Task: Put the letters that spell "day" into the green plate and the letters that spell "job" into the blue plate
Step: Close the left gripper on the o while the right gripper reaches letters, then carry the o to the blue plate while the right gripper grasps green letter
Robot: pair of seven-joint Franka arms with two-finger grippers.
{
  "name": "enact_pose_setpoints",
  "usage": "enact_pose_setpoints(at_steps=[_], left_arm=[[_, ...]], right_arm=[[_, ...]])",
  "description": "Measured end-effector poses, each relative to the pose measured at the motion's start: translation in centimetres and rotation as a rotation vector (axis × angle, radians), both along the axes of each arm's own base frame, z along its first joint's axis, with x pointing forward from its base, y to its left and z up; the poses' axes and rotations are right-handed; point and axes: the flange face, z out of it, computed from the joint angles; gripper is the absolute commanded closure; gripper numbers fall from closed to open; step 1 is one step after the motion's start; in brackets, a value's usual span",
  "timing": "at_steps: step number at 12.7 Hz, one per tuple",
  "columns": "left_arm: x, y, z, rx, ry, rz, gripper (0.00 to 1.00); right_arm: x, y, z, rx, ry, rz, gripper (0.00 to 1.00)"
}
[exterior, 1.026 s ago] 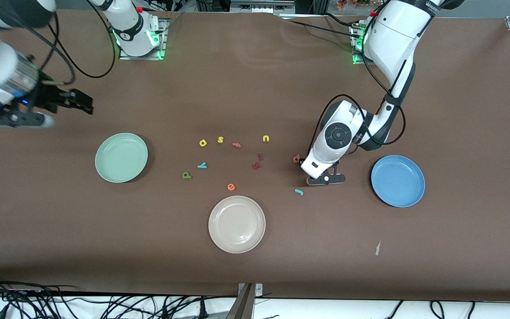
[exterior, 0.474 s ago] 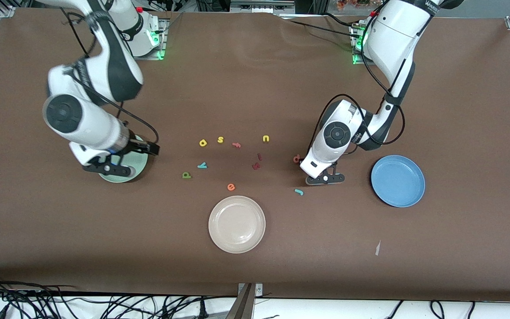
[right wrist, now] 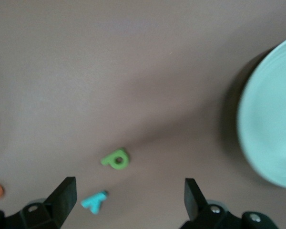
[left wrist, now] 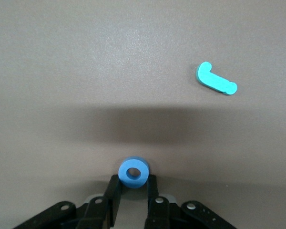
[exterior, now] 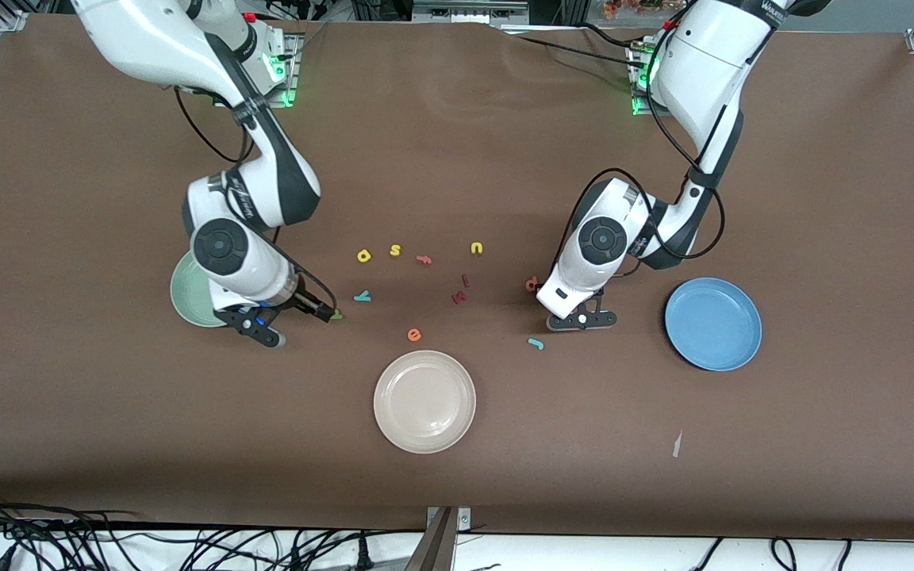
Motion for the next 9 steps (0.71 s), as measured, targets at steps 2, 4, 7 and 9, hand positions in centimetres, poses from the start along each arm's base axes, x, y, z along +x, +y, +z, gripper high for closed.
enact_pose_setpoints(at_steps=[2, 4, 7, 9], left_arm=[[0.0, 0.0, 0.0, 0.0, 0.0, 0.0, 0.77], [0.0, 0.0, 0.0, 0.0, 0.0, 0.0, 0.77], [0.0, 0.0, 0.0, 0.0, 0.0, -0.001, 0.78], [0.0, 0.0, 0.0, 0.0, 0.0, -0.001, 0.8]], right_arm=[[-0.1, 0.6, -3.1, -0.011, -0.011, -0.083, 0.19], [-0.3, 0.7, -5.2, -0.025, -0.014, -0.158, 0.27], [-0.4, 1.1, -5.9, -0.027, -0.018, -0.206, 0.31], [-0.4, 1.2, -6.0, -0.026, -0.021, -0.219, 0.31]])
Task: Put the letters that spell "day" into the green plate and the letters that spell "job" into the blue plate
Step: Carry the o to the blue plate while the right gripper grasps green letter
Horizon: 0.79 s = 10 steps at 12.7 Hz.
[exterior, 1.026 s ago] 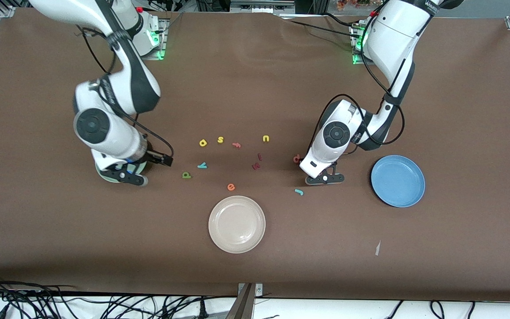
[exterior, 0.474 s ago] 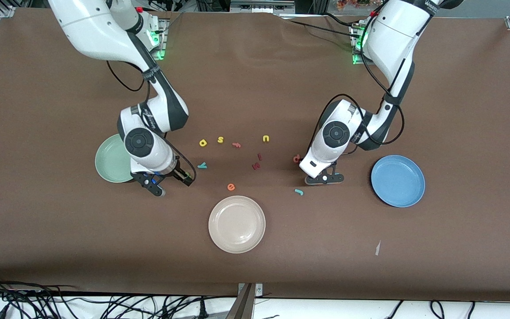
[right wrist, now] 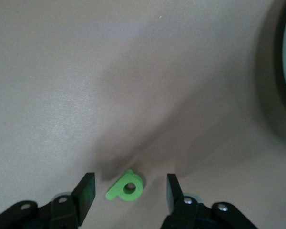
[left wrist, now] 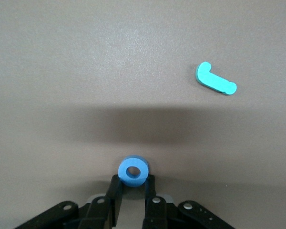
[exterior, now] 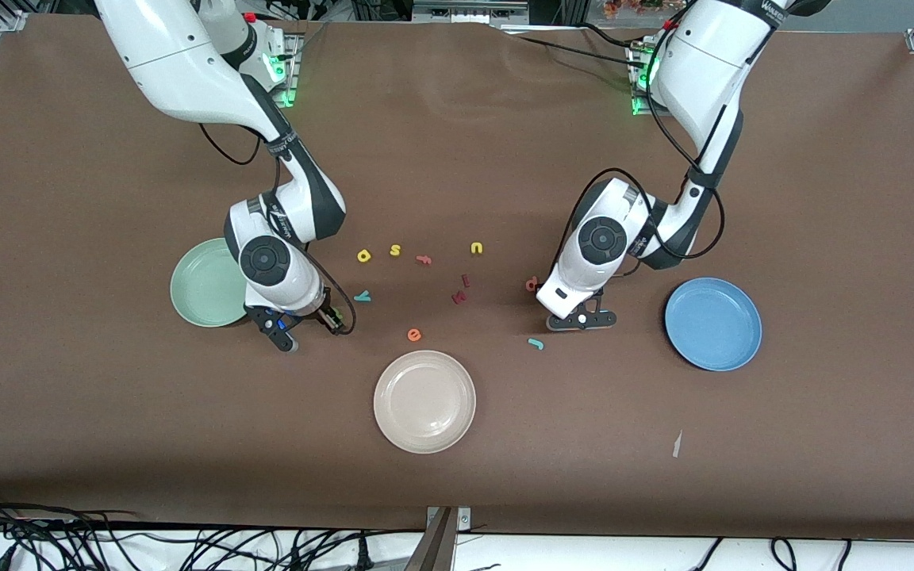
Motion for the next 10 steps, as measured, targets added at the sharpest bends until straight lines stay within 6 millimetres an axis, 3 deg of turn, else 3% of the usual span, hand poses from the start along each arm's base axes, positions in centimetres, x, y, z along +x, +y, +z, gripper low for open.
enact_pose_setpoints(at_steps=[2, 3, 4, 5, 6, 10], left_arm=[[0.0, 0.0, 0.0, 0.0, 0.0, 0.0, 0.81], [0.0, 0.0, 0.0, 0.0, 0.0, 0.0, 0.82], [0.1, 0.1, 0.0, 0.0, -0.001, 0.001, 0.82], [0.2, 0.2, 0.0, 0.001, -0.001, 0.004, 0.82], [0.3, 0.4, 0.0, 0.002, -0.002, 0.007, 0.83], [1.3, 1.6, 0.6, 0.01, -0.02, 0.019, 0.84]], right_arm=[[-0.2, 0.4, -0.5, 0.0, 0.0, -0.012, 0.32], [-0.3, 0.5, -0.8, 0.0, 0.0, -0.016, 0.39], [-0.4, 0.6, -1.0, -0.001, 0.002, -0.017, 0.54], [-0.5, 0.7, -1.3, -0.002, 0.005, -0.016, 0.79], [-0.4, 0.8, -1.3, 0.001, -0.001, -0.015, 0.89], [-0.2, 0.7, -1.1, 0.0, -0.006, -0.007, 0.91]])
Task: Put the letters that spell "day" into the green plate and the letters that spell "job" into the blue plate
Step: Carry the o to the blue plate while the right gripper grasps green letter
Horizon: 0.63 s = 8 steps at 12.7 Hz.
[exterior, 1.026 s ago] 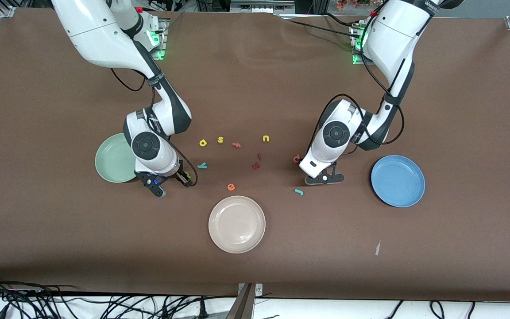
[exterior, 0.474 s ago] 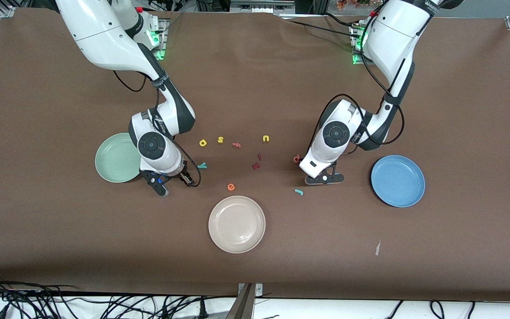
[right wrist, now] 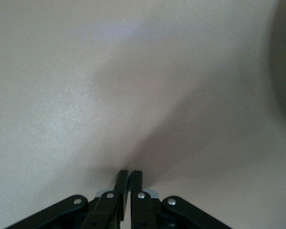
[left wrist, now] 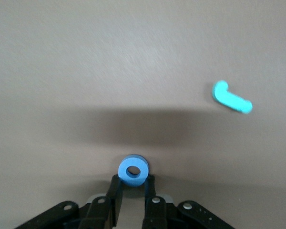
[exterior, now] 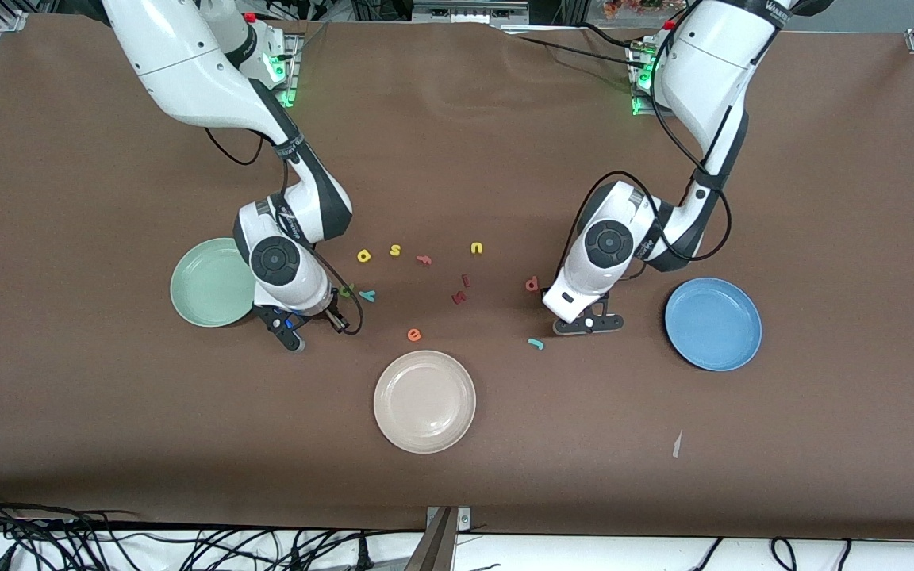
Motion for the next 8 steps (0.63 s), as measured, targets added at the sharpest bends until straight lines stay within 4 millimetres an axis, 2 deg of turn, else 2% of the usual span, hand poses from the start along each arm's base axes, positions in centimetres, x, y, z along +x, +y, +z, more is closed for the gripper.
enact_pose_setpoints(at_steps=[2, 3, 4, 5, 6, 8], left_arm=[[1.6, 2.0, 1.9, 0.008, 0.005, -0.002, 0.84], [2.6, 3.5, 3.3, 0.016, 0.018, -0.022, 0.84], [3.5, 5.2, 4.9, 0.02, 0.029, -0.048, 0.85], [4.1, 7.0, 6.2, 0.021, 0.036, -0.082, 0.85], [4.6, 9.0, 6.9, 0.022, 0.052, -0.132, 0.85], [5.2, 13.1, 7.2, 0.019, 0.098, -0.245, 0.85]], right_arm=[[0.6, -0.7, 0.6, -0.002, -0.009, 0.028, 0.9], [0.9, -1.2, 1.1, -0.005, -0.007, 0.032, 0.8], [1.1, -1.6, 1.3, -0.005, -0.006, 0.031, 0.32], [1.1, -1.6, 1.6, -0.005, -0.004, 0.03, 0.0], [0.9, -1.3, 2.1, -0.008, 0.009, 0.032, 0.0], [0.1, 0.0, 3.6, -0.006, 0.038, 0.036, 0.0]])
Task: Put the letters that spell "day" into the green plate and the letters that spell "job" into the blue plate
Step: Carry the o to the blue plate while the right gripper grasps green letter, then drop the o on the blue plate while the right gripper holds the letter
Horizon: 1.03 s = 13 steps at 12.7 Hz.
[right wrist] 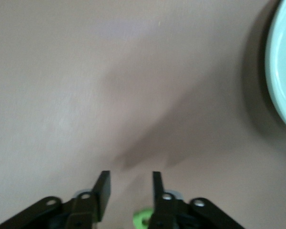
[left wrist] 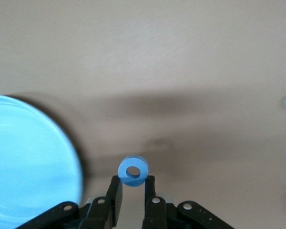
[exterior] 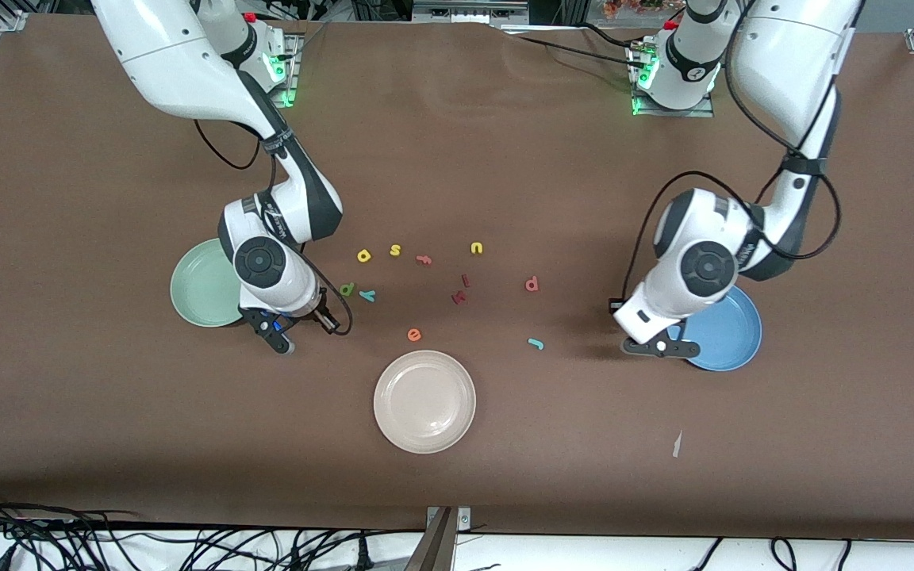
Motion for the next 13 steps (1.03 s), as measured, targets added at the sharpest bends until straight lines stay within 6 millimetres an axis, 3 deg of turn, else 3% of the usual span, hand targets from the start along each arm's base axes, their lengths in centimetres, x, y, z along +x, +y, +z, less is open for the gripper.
enact_pose_setpoints(at_steps=[4, 5, 6, 7, 9, 11, 12, 13], left_arm=[[1.0, 8.4, -0.5, -0.033, 0.046, -0.213, 0.83], [1.0, 10.3, -0.7, -0.033, 0.054, -0.27, 0.67], [1.0, 11.8, -1.0, -0.031, 0.064, -0.314, 0.19], [1.0, 12.6, -1.4, -0.027, 0.073, -0.348, 0.0], [0.8, 12.6, -2.1, -0.03, 0.088, -0.38, 0.0], [0.9, 12.0, -2.0, -0.035, 0.082, -0.374, 0.0], [1.3, 11.4, -1.6, -0.046, 0.066, -0.332, 0.0], [1.6, 10.1, -1.1, -0.064, 0.05, -0.266, 0.0]], right_arm=[[-1.9, 4.2, 1.0, 0.027, -0.007, -0.105, 0.01], [-2.4, 4.5, 0.5, 0.021, 0.002, -0.113, 0.05], [-2.8, 4.3, -0.2, 0.012, 0.015, -0.115, 0.09], [-3.1, 3.9, -0.8, 0.003, 0.026, -0.118, 0.13], [-3.3, 3.1, -1.7, -0.01, 0.037, -0.127, 0.26], [-3.6, 2.8, -2.2, -0.017, 0.047, -0.126, 0.28], [-3.8, 2.7, -2.4, -0.02, 0.053, -0.124, 0.35], [-4.0, 2.6, -2.7, -0.023, 0.057, -0.122, 0.35]])
